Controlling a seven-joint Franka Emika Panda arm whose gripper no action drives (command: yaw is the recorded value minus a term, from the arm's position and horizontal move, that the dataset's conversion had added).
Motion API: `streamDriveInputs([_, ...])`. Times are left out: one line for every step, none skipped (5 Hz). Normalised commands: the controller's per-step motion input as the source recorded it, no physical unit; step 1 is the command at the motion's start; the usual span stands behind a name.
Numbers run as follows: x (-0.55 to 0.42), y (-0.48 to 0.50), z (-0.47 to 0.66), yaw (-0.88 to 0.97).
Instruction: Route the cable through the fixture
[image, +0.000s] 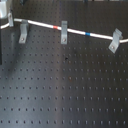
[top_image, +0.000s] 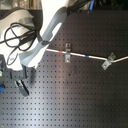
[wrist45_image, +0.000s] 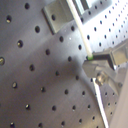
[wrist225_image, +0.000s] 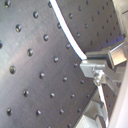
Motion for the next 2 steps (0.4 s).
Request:
streamDriveInputs([0.028, 0.0, 0.0, 0.0])
streamDriveInputs([0.168, 0.025, -0.63, 0.0])
